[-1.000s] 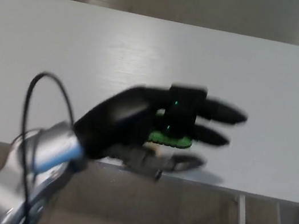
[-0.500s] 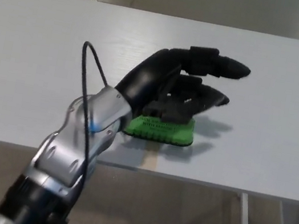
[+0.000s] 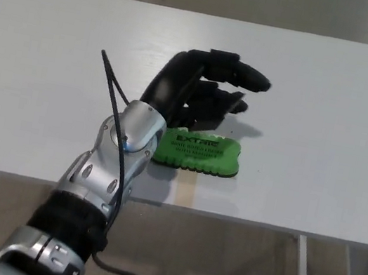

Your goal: Use the left hand to press on the green eraser and wipe the desk from center to the left and then back to center.

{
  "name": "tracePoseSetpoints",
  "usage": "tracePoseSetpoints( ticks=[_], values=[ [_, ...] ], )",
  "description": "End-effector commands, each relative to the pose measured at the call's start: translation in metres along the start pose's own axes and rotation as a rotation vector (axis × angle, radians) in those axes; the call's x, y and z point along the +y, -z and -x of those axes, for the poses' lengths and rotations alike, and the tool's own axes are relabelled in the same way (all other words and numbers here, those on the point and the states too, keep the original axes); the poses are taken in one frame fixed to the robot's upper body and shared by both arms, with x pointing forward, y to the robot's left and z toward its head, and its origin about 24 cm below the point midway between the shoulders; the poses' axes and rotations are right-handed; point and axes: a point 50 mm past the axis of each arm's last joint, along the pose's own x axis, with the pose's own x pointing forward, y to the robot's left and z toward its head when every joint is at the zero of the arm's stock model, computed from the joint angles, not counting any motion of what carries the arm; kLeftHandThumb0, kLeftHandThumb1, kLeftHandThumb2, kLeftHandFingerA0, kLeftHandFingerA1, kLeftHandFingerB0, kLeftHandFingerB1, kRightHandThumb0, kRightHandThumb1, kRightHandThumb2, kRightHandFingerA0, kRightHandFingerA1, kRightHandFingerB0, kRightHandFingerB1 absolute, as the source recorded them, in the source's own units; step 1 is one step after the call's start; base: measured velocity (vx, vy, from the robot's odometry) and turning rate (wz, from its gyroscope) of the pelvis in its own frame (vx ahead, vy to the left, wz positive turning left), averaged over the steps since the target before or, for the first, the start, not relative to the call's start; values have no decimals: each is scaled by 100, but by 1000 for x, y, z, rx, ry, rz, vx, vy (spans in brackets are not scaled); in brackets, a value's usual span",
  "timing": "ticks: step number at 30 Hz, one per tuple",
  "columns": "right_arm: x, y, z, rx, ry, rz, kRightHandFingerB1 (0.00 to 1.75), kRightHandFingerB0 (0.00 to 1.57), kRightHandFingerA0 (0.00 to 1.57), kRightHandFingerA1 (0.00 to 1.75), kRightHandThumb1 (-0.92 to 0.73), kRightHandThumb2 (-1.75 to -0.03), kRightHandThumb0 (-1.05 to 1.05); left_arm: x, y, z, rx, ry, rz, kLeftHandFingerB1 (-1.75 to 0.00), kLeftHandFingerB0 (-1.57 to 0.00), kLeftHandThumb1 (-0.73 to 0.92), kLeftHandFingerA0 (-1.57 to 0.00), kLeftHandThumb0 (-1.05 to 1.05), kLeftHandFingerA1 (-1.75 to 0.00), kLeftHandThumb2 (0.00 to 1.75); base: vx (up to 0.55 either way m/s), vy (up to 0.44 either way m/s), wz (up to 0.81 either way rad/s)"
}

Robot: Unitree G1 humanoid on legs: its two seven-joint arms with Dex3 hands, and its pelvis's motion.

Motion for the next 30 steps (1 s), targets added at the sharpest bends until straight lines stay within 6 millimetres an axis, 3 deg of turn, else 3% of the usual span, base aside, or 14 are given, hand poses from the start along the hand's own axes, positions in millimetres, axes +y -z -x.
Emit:
tracePoseSetpoints(
  ticks=[1, 3, 4, 9, 16, 30],
  values=[
    [2, 1, 1, -3, 6, 4, 40, 60, 63, 68, -69, -61, -34, 5, 7, -4, 35, -130, 118, -82, -94, 78, -89, -9, -51, 72, 0, 0, 0],
    [2, 2, 2, -2, 5, 9, 40, 61, 63, 68, -69, -61, -34, 4, 10, -4, 55, -145, 141, -84, -94, 78, -92, -9, -52, 72, 0, 0, 0],
    [1, 3, 3, -1, -4, 16, 40, 61, 61, 55, -69, -61, -38, 3, 15, -4, 85, -167, 178, -87, -96, 78, -98, -9, -55, 73, 0, 0, 0],
    [0, 4, 4, 1, -25, 28, 40, 59, 58, 47, -72, -62, -41, 1, 26, -2, 148, -203, 255, -89, -96, 75, -105, -6, -63, 78, 0, 0, 0],
    [1, 3, 4, -7, -19, 46, 40, 61, 58, 47, -73, -62, -41, -5, 36, 2, 188, -191, 266, -98, -95, 76, -106, -10, -66, 77, 0, 0, 0],
    [2, 2, 3, -9, -27, 30, 40, 61, 59, 47, -73, -62, -40, -11, 49, 10, 212, -159, 232, -100, -93, 77, -105, -13, -68, 76, 0, 0, 0]
  ],
)
